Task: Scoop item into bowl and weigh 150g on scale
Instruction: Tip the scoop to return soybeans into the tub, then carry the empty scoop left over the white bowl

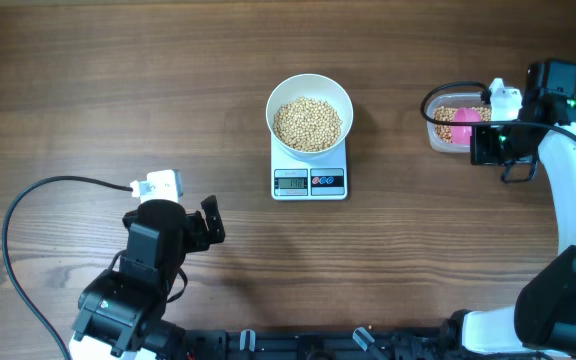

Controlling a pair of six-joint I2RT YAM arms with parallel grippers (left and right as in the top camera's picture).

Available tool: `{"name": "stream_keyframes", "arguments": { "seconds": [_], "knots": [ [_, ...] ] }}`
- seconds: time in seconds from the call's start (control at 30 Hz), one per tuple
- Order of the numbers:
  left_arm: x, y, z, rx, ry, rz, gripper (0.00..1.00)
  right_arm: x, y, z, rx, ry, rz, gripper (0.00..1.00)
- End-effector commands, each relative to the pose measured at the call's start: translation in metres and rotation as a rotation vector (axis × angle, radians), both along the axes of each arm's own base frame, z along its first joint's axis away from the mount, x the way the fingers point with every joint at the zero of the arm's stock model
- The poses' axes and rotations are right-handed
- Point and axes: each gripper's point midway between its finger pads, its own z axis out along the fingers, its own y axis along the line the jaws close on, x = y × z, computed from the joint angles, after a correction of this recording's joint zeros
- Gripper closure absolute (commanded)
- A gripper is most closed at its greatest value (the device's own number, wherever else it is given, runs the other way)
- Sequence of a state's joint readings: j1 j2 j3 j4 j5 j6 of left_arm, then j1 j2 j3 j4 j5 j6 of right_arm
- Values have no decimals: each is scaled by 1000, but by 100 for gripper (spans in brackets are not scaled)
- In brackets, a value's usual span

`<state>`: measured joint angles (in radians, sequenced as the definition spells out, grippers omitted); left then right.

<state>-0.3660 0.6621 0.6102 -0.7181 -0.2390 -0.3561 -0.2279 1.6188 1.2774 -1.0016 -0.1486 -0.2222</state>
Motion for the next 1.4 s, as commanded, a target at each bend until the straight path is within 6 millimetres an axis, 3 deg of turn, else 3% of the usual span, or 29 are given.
{"name": "stream_keyframes", "arguments": {
  "seconds": [0.0, 0.23, 0.47, 0.63, 0.73, 1.03, 1.17, 1.37],
  "knots": [
    [0, 4, -2, 18, 0, 8, 0, 0, 19, -4, 110, 6, 9, 96],
    [0, 4, -2, 18, 0, 8, 0, 2, 33, 0, 196, -11, 27, 96],
    [0, 4, -2, 18, 0, 8, 0, 7, 27, 0, 170, -23, -10, 96],
    [0, 4, -2, 18, 0, 8, 0, 7, 17, 3, 246, -18, -163, 95],
    [0, 4, -2, 18, 0, 8, 0, 9, 18, 13, 383, -51, -187, 96],
    [0, 4, -2, 18, 0, 8, 0, 3, -18, 45, 684, -164, -339, 96],
    [0, 4, -2, 18, 0, 8, 0, 4, -18, 58, 758, -219, -312, 96],
    [0, 4, -2, 18, 0, 8, 0, 4, 7, 116, 890, -378, -188, 96]
  ]
}}
